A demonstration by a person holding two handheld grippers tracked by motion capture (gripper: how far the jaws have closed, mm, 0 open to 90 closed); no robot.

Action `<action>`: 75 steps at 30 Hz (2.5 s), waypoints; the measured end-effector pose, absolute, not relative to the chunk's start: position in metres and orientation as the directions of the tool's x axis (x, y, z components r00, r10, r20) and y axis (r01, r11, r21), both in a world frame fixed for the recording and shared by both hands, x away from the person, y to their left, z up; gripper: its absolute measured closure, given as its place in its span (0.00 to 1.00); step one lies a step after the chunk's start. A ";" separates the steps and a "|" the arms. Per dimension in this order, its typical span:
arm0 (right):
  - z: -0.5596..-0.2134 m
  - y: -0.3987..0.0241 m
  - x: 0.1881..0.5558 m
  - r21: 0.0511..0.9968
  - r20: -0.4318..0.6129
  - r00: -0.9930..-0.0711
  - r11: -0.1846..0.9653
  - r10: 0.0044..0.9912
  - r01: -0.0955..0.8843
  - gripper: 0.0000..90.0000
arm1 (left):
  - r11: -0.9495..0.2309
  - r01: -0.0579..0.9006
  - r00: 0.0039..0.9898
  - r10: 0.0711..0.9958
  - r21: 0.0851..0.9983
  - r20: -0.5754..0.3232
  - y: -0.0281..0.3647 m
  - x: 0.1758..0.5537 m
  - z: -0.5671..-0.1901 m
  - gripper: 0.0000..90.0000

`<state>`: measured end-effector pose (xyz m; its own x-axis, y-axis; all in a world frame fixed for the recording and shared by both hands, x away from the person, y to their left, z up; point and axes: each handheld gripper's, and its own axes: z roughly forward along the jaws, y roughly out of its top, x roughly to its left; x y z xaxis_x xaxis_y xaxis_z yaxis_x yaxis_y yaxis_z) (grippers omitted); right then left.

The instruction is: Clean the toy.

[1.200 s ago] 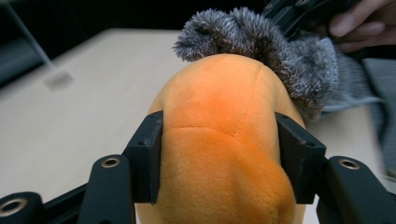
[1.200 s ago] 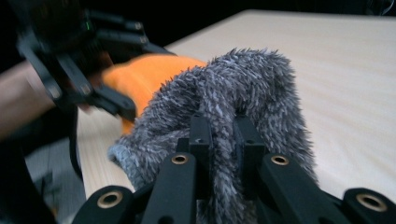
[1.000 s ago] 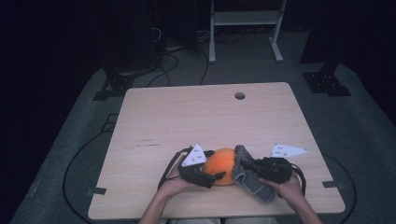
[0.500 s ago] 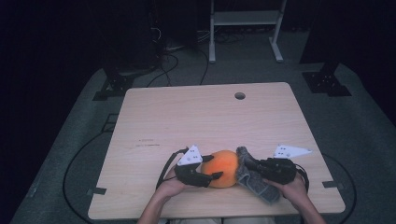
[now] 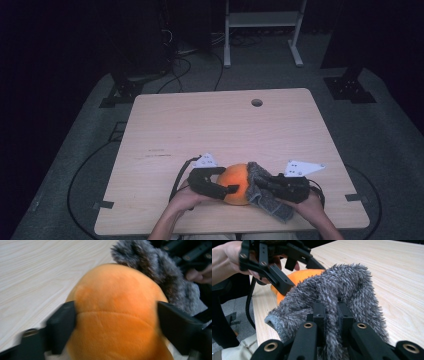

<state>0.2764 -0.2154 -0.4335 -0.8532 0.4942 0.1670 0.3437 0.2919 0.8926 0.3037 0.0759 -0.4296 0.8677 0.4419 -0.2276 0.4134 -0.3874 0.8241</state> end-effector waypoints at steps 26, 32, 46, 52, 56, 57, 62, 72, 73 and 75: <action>-0.452 -0.229 0.292 0.846 0.186 -0.757 0.290 0.626 0.448 0.89 | -0.405 0.290 0.902 0.417 0.867 -0.106 0.097 0.305 -0.436 0.36; -0.424 -0.210 0.284 0.914 0.150 -0.837 0.248 0.526 0.320 0.88 | -0.434 0.254 0.917 0.392 0.864 -0.073 0.090 0.301 -0.435 0.35; -0.435 -0.206 0.282 0.902 0.115 -0.860 0.310 0.497 0.300 0.88 | -0.424 0.424 0.857 0.474 0.800 -0.203 0.080 0.308 -0.436 0.18; -0.418 -0.206 0.277 0.933 0.098 -0.848 0.248 0.522 0.260 0.88 | -0.450 0.124 0.886 0.452 0.884 0.106 0.075 0.297 -0.424 0.32; -0.425 -0.189 0.281 0.913 0.050 -0.850 0.322 0.524 0.251 0.88 | -0.521 0.129 0.902 0.415 0.844 0.118 0.077 0.300 -0.437 0.27; -0.431 -0.189 0.284 0.915 0.056 -0.853 0.316 0.520 0.252 0.88 | -0.484 0.170 0.904 0.424 0.858 0.060 0.086 0.304 -0.442 0.25; -0.437 -0.199 0.290 0.901 0.103 -0.814 0.293 0.571 0.320 0.88 | -0.381 0.303 0.882 0.459 0.874 -0.106 0.094 0.311 -0.434 0.12; -0.439 -0.197 0.279 0.894 0.100 -0.832 0.318 0.546 0.316 0.88 | -0.422 0.283 0.875 0.482 0.861 -0.052 0.089 0.308 -0.443 0.20; -0.440 -0.201 0.281 0.888 0.102 -0.816 0.318 0.569 0.332 0.88 | -0.427 0.284 0.876 0.480 0.859 -0.051 0.090 0.307 -0.443 0.20; -0.444 -0.209 0.287 0.869 0.119 -0.783 0.318 0.611 0.379 0.88 | -0.435 0.275 0.881 0.471 0.857 -0.044 0.090 0.307 -0.444 0.20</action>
